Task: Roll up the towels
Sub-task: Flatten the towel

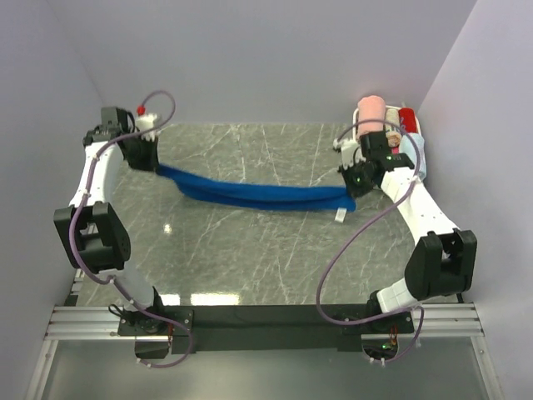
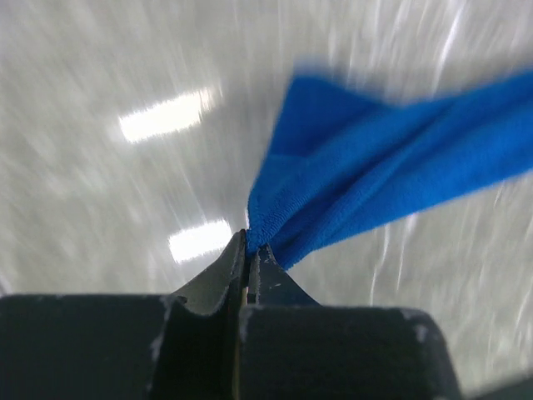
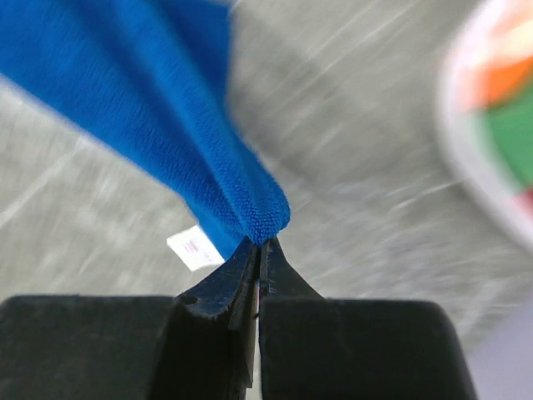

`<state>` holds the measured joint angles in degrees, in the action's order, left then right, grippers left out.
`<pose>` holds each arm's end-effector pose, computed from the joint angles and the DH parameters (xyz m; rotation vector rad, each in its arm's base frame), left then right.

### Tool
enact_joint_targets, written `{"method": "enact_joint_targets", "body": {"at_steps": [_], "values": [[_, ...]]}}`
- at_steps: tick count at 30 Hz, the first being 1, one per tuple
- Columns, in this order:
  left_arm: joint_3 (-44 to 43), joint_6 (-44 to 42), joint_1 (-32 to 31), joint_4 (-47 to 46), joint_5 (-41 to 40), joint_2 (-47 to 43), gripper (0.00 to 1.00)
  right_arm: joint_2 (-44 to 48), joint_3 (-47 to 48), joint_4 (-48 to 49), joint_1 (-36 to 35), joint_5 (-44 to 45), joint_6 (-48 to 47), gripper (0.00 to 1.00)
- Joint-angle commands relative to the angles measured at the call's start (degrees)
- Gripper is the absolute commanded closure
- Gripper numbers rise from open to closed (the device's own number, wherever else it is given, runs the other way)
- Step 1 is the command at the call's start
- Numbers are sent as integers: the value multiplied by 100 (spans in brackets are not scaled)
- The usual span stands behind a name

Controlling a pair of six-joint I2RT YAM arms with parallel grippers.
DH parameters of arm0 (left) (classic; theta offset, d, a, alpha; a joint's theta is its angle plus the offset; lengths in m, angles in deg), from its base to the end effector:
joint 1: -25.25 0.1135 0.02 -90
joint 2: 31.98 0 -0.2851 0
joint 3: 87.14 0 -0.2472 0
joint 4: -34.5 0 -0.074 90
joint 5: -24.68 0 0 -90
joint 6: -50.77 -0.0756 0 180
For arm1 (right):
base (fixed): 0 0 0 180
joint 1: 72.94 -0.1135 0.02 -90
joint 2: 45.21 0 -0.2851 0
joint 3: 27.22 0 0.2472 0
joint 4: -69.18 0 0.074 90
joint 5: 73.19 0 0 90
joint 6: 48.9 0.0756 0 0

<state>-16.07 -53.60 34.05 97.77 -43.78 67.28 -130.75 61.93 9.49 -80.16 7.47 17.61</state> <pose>0.3948 0.0330 0.3202 0.2703 2.4232 -0.2928 0.3233 0.0533 0.2900 -0.7313 2.4250 0.0955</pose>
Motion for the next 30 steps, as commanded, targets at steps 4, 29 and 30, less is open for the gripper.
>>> {"method": "enact_joint_targets", "body": {"at_steps": [4, 29, 30], "values": [[1595, -1004, 175, 886, 0, -838, 100, 528, -1173, -1235, -419, -1051, -770, 100], [1922, -541, 333, 473, -62, -276, 100, -2414, 1682, -190, -754, 29, 767, 54], [1922, -532, 333, 456, -62, -276, 100, -2563, 1708, -242, -763, -6, 732, 48]]}}
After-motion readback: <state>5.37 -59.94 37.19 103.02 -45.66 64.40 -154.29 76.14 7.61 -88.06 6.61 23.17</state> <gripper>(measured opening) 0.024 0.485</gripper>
